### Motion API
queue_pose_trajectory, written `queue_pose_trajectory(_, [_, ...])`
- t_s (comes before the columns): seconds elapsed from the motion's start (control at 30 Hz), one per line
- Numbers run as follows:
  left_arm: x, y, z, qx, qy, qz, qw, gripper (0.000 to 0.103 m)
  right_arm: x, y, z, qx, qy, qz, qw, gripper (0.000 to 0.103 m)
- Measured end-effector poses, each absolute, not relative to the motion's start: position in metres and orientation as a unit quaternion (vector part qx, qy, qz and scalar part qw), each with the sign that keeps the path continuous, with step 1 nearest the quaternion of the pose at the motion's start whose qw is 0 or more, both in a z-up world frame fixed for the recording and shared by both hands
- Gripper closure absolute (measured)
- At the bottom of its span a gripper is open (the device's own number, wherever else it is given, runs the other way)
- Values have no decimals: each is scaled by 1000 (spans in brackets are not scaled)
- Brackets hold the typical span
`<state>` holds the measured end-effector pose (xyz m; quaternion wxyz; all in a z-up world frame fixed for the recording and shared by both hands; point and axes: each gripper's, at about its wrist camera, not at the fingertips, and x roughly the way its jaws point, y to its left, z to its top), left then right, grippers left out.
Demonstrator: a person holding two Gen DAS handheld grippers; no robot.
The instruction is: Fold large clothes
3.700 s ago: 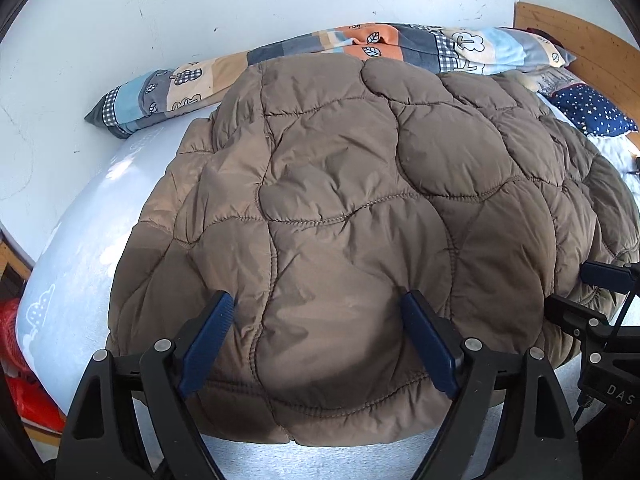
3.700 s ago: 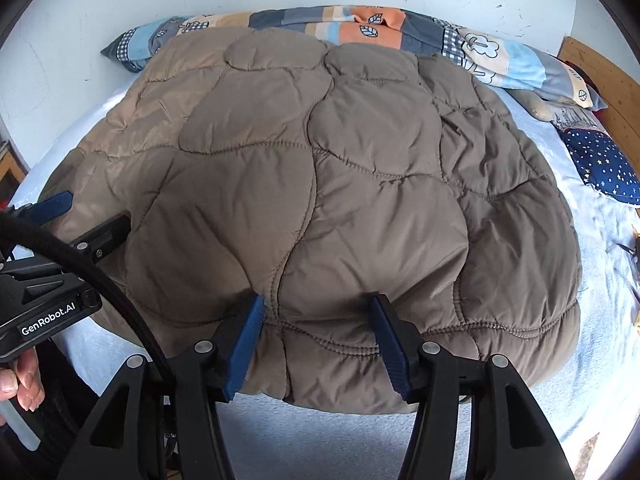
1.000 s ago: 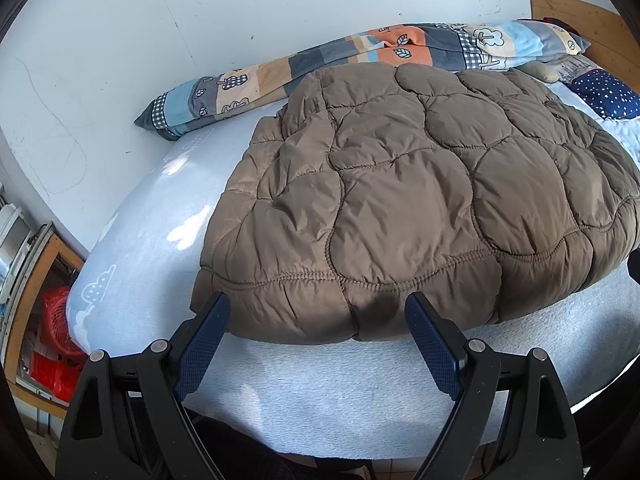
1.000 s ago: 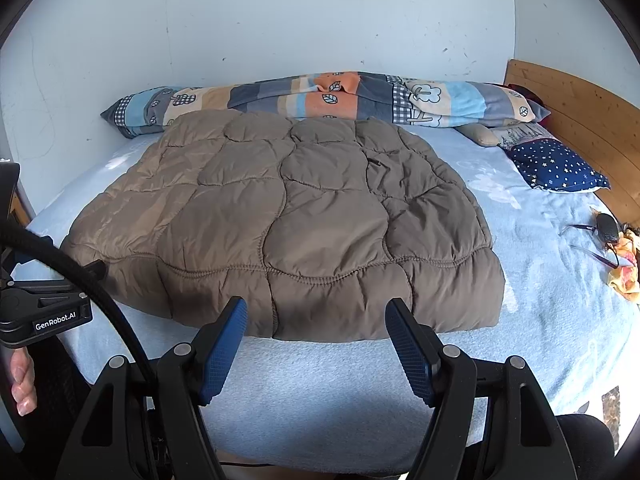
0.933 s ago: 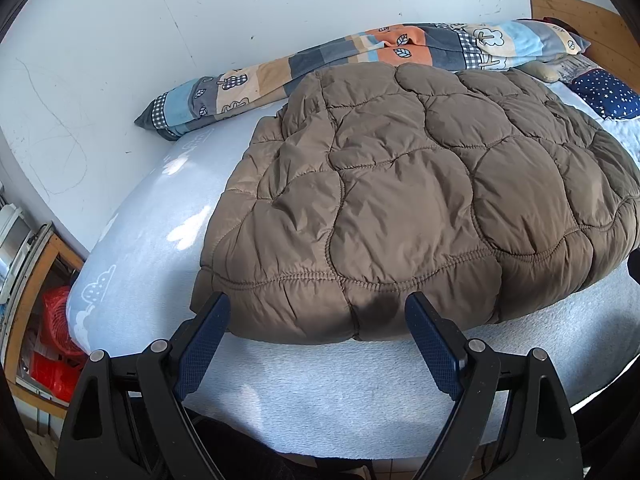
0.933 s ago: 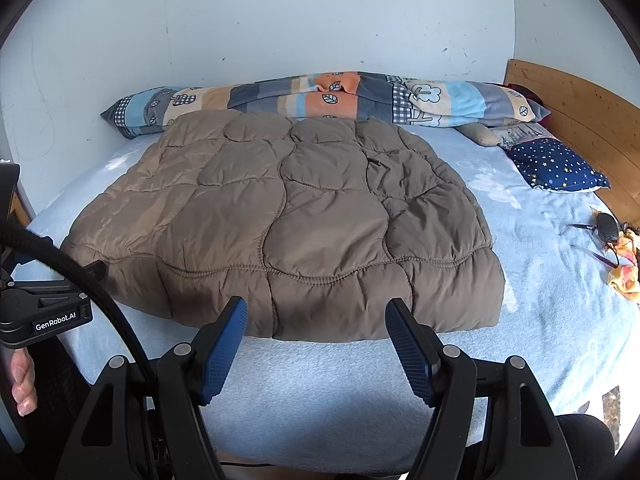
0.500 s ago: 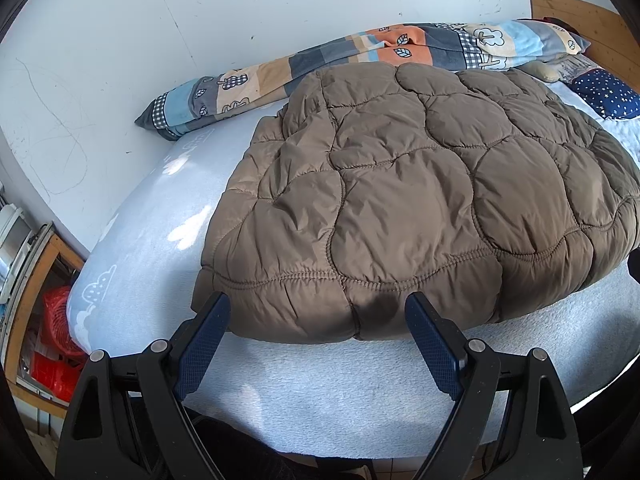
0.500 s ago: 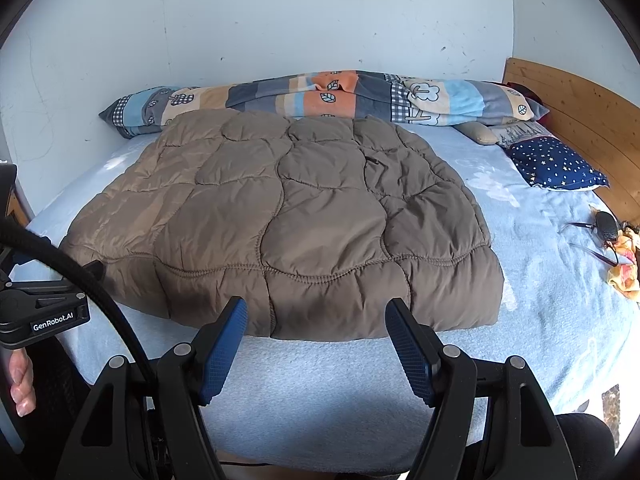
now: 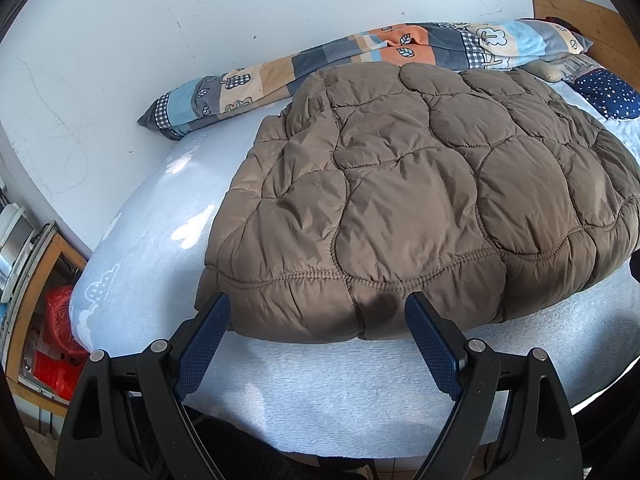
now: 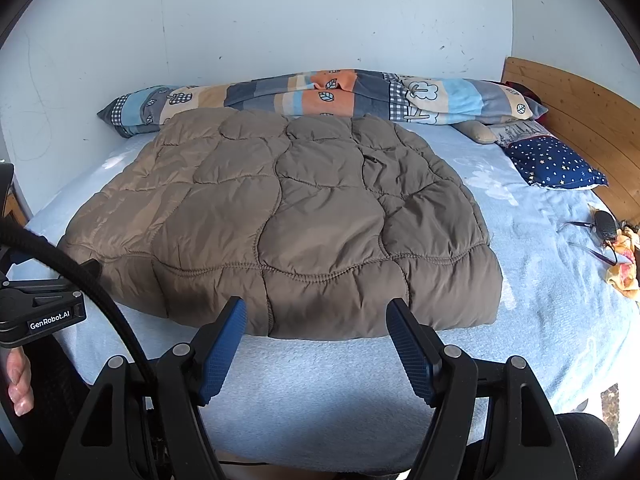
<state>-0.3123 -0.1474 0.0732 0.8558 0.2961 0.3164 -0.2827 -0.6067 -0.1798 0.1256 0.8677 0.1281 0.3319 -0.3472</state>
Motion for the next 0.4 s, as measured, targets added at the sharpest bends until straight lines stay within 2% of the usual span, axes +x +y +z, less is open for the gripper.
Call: queue_pose_trajectory(0.4, [-289, -140, 89, 271, 333, -282, 858, 15, -611, -181, 129, 133, 324, -352, 868, 26])
